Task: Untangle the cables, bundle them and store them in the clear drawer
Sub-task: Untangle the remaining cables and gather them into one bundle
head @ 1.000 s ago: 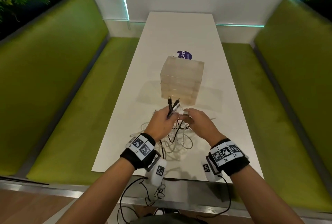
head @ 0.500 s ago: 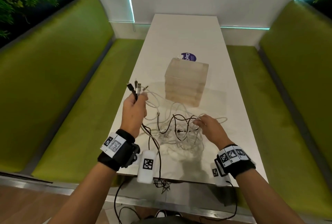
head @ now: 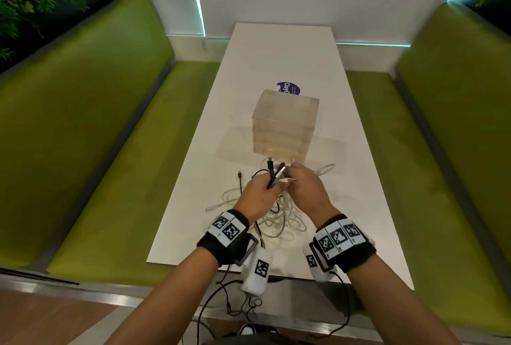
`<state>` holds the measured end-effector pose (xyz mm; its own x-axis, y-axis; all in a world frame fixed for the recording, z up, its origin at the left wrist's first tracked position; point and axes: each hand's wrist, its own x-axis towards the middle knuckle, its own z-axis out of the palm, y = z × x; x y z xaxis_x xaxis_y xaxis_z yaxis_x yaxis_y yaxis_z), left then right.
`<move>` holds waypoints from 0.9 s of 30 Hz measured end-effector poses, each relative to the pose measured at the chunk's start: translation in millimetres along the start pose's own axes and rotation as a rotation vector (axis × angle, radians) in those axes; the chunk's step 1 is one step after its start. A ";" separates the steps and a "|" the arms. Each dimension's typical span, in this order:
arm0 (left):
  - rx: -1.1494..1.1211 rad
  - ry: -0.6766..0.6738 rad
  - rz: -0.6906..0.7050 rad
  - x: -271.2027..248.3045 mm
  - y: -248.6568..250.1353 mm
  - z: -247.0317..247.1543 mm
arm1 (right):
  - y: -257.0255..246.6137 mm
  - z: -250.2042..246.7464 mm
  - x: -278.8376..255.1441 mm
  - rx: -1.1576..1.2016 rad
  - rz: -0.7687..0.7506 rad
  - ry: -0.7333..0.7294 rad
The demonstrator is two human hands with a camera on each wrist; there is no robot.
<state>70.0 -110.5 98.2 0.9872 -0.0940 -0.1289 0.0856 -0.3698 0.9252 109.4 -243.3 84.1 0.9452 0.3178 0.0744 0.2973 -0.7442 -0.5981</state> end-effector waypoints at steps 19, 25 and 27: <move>-0.460 0.411 0.110 -9.9 45.4 -71.0 | 65.2 10.7 7.1 0.146 0.178 -0.239; -0.393 0.393 0.097 -10.8 40.7 -99.7 | 75.9 -6.4 6.3 0.337 0.210 -0.045; -0.342 0.318 0.038 -14.4 31.3 -98.3 | 58.4 -21.9 -0.7 0.383 0.131 -0.008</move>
<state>71.8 -29.8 164.1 0.9781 0.2065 -0.0261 0.0353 -0.0409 0.9985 129.0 -299.9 66.6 0.9702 0.2409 -0.0275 0.1015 -0.5066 -0.8562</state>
